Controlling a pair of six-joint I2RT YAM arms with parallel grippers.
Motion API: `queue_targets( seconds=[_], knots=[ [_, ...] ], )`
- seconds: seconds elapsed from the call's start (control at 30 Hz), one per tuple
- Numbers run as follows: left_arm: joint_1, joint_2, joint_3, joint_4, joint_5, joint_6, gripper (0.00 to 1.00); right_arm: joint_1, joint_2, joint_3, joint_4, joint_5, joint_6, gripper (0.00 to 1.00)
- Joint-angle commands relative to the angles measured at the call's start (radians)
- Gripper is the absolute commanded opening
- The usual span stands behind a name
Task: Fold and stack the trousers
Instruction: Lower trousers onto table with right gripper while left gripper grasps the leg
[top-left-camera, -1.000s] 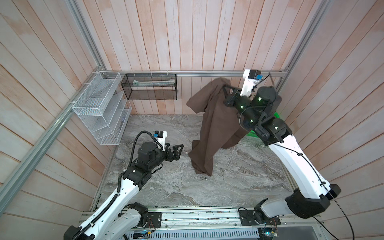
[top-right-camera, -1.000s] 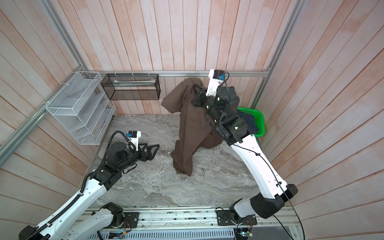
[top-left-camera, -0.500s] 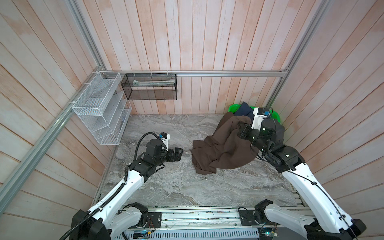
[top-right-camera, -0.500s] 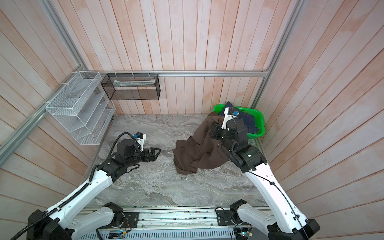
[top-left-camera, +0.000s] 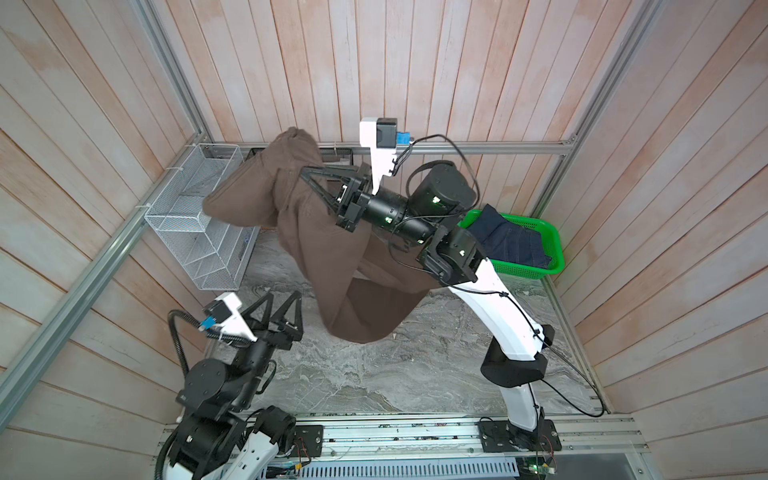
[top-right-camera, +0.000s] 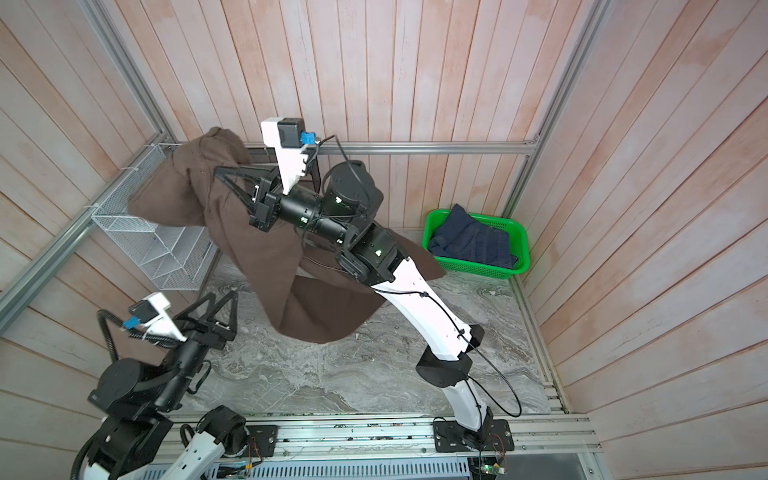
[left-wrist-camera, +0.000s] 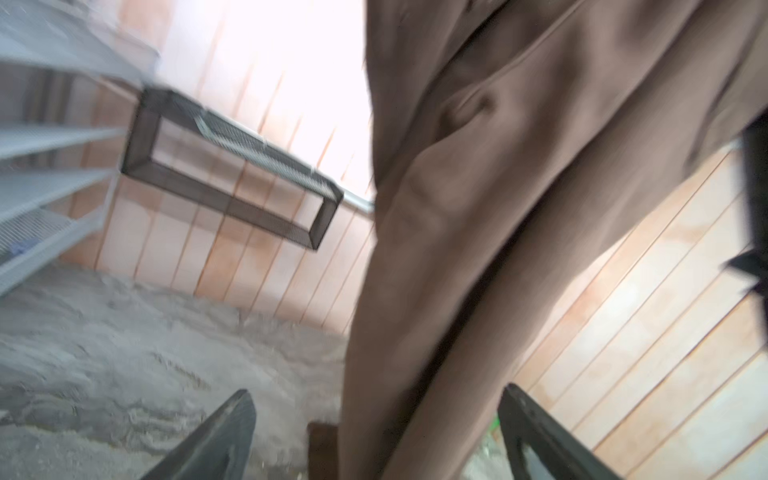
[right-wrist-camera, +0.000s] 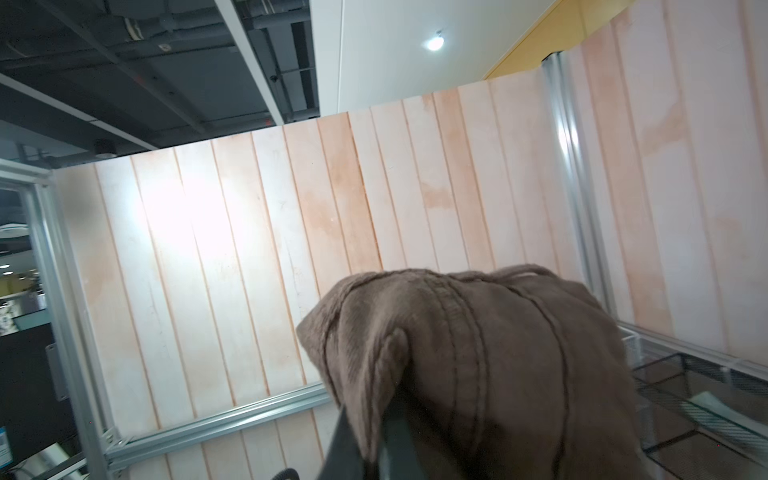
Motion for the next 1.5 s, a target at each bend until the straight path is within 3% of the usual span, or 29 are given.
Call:
queue_targets(
  seconds=[0.0, 0.1, 0.2, 0.27, 0.4, 0.53, 0.67, 0.73, 0.93, 1.03, 1.23, 1.47],
  knots=[
    [-0.004, -0.011, 0.028, -0.096, -0.099, 0.014, 0.94, -0.002, -0.061, -0.088, 0.289, -0.058, 0.034, 0.00],
    [-0.004, 0.011, 0.049, -0.136, -0.101, 0.019, 0.93, -0.003, 0.029, 0.127, 0.074, 0.040, -0.023, 0.00],
    [-0.004, 0.035, 0.042, -0.130, -0.091, 0.015, 0.94, -0.023, -0.012, 0.080, -0.089, 0.218, -0.098, 0.00],
    [-0.004, 0.054, 0.032, -0.125, -0.083, 0.008, 0.94, -0.037, -0.105, -0.107, -0.130, 0.365, -0.148, 0.00],
    [-0.004, 0.110, 0.020, -0.136, -0.067, -0.004, 0.94, -0.117, -0.363, -0.711, -0.016, 0.565, -0.153, 0.00],
    [-0.004, 0.170, 0.011, -0.141, -0.057, -0.010, 0.94, -0.278, -0.601, -1.237, 0.061, 0.597, -0.023, 0.00],
    [-0.004, 0.244, -0.001, -0.133, -0.032, -0.010, 0.95, -0.379, -0.771, -1.573, 0.051, 0.623, 0.030, 0.00],
    [-0.004, 0.296, -0.006, -0.122, -0.007, -0.014, 0.95, -0.420, -0.835, -1.681, 0.007, 0.627, 0.050, 0.17],
    [-0.004, 0.460, -0.002, -0.156, 0.049, -0.061, 0.95, -0.495, -0.992, -1.811, -0.176, 0.692, 0.080, 0.63],
    [-0.004, 0.556, 0.030, -0.257, 0.046, -0.099, 0.95, -0.501, -1.056, -1.791, -0.296, 0.768, 0.106, 0.77],
    [-0.004, 0.736, 0.092, -0.497, 0.029, -0.181, 0.97, -0.502, -1.090, -1.759, -0.432, 0.736, 0.195, 0.78],
    [-0.004, 0.609, 0.011, -0.595, 0.103, -0.308, 1.00, -0.503, -1.144, -1.864, -0.512, 0.649, 0.416, 0.78]
  ],
)
